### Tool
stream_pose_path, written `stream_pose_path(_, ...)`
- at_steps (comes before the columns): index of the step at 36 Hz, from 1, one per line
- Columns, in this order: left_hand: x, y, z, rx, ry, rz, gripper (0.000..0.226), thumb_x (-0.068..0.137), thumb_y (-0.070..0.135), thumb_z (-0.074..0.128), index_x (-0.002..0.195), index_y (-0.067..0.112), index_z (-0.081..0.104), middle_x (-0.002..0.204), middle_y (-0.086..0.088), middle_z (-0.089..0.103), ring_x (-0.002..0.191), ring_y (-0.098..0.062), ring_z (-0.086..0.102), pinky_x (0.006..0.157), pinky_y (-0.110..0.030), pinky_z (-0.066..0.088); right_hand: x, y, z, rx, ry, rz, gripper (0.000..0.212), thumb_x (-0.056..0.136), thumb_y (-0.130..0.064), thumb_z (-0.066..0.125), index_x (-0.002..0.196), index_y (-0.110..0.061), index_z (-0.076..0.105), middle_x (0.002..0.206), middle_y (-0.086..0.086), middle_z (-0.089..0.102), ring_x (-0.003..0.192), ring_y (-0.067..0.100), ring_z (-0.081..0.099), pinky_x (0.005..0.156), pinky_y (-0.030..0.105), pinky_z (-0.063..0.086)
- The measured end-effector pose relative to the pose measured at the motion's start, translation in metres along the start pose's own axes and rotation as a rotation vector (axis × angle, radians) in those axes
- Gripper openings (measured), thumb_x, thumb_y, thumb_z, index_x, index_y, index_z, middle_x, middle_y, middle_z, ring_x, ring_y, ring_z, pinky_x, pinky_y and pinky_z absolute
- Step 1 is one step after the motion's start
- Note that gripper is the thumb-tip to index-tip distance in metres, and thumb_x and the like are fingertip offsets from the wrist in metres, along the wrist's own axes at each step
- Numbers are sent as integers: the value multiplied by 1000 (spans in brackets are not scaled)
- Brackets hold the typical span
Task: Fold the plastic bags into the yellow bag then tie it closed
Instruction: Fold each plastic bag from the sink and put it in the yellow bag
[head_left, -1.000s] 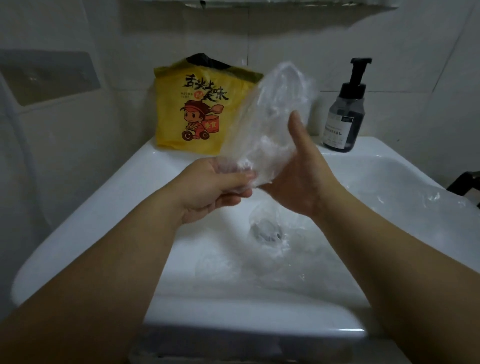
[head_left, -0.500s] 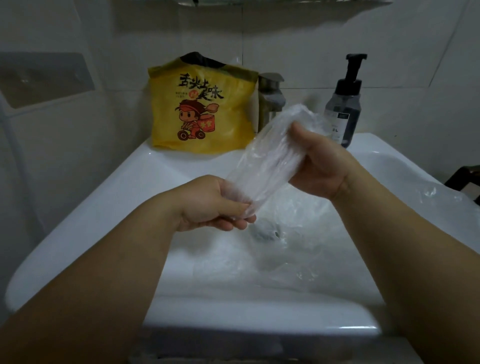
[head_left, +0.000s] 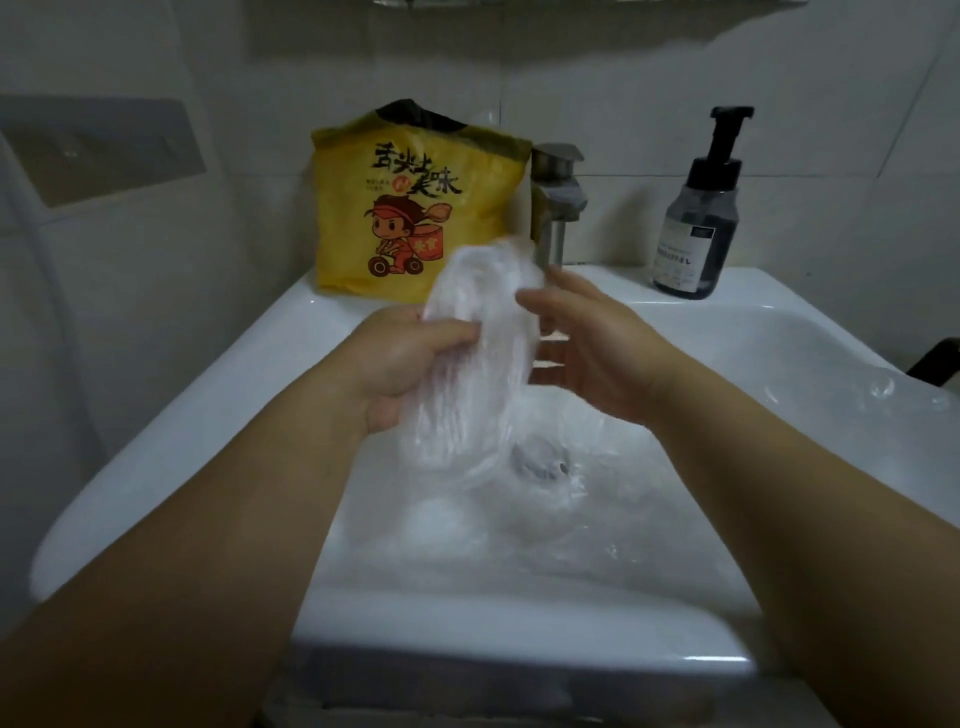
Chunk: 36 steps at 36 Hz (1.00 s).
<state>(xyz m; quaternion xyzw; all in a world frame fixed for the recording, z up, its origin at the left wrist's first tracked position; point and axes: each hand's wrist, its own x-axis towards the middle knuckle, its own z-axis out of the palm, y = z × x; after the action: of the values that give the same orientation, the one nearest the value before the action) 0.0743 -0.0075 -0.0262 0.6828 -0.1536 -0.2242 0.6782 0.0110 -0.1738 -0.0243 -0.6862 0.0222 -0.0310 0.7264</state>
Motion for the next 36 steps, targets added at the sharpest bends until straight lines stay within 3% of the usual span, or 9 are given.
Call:
stream_pose_path(4,3,2,-6,-185,125,-157,23,95,11,56,115,3,63,95,-12,70,75,-22,68,55,-29,56,-11,3,9,-603,101,-261,84,86,7,50,149,-40,18,152,-4,28,131,22,42,89,30,49)
stream_pose_path(8,3,1,-6,-258,159,-283,17,96,12,54,107,4,65,83,-10,70,67,-21,68,49,-30,56,-13,7,18,-932,3,-432,80,85,1,63,145,-39,29,157,-3,16,142,17,24,107,30,36)
stream_pose_path(13,0,2,-8,-298,134,-288,22,100,13,47,87,3,61,56,-7,67,43,-17,65,36,-23,49,-13,4,30,-1088,-4,-632,33,84,-16,71,117,-17,68,143,9,48,133,20,43,101,23,33)
stream_pose_path(18,-1,3,-3,-398,129,-119,12,90,1,59,79,7,62,65,-3,67,51,-7,63,52,-16,55,-20,-2,33,-732,54,-398,27,93,-34,57,103,-14,72,103,0,72,89,7,62,72,10,43)
stream_pose_path(21,1,4,-2,-404,26,-31,22,93,-5,53,108,6,66,98,-8,72,80,-11,69,65,-20,58,-15,-1,28,-508,157,-268,30,92,-42,55,86,-17,70,92,4,70,87,15,64,76,23,47)
stream_pose_path(23,3,3,0,-359,-27,-18,35,94,-10,48,123,6,60,112,-11,70,91,-14,71,69,-20,57,-12,0,27,-375,188,-214,27,93,-40,56,82,-19,68,88,-2,68,83,8,62,71,14,47)
stream_pose_path(30,-2,-1,7,-215,-178,28,52,91,-19,42,132,10,54,120,-13,67,96,-17,70,72,-23,58,-7,1,27,-164,332,-112,23,87,-34,67,93,-12,63,101,10,67,89,18,62,78,29,51)
stream_pose_path(33,-4,-1,7,-222,-225,38,53,90,-20,42,130,12,55,118,-13,67,93,-18,70,73,-25,59,-7,-1,23,28,195,125,38,85,-36,68,111,-11,58,112,10,65,99,25,63,82,38,54)
stream_pose_path(36,-5,-2,6,-178,-274,30,50,89,-15,45,130,12,55,121,-13,65,98,-19,67,75,-27,59,-8,-2,22,235,153,131,43,86,-25,67,121,-2,55,113,15,66,94,26,66,68,31,57)
